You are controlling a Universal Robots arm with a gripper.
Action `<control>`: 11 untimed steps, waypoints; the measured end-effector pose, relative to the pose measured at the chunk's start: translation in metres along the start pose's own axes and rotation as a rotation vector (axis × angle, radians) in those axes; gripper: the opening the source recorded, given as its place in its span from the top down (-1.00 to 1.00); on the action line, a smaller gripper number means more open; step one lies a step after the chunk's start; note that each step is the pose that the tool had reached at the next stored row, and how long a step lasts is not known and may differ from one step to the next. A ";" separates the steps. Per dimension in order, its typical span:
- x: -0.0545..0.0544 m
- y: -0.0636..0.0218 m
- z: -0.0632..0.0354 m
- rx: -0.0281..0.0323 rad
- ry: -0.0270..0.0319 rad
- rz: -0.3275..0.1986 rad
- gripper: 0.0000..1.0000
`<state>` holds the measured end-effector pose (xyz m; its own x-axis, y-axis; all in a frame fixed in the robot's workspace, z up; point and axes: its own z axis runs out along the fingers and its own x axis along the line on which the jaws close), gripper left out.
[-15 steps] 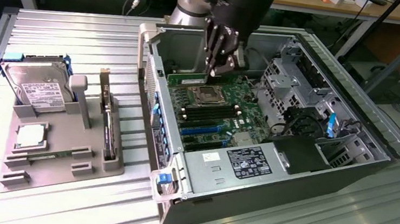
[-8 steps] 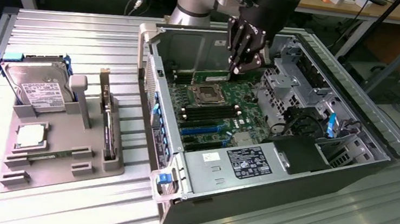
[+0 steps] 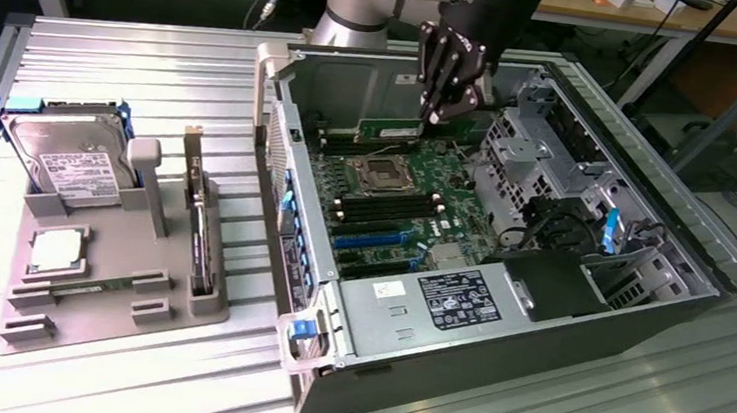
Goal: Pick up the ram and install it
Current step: 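Pick up the ram and move it above insertion slot, then insert the ram into the slot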
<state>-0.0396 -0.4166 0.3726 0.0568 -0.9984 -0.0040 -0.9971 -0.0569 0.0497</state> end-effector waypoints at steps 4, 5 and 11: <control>0.000 0.0000 -0.0001 0.0000 0.0001 0.000 0.71; 0.000 0.0000 0.0000 0.0001 0.0000 0.000 0.71; -0.001 0.0000 0.0000 0.0001 0.0000 0.000 0.71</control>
<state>-0.0396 -0.4161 0.3726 0.0566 -0.9984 -0.0040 -0.9972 -0.0567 0.0496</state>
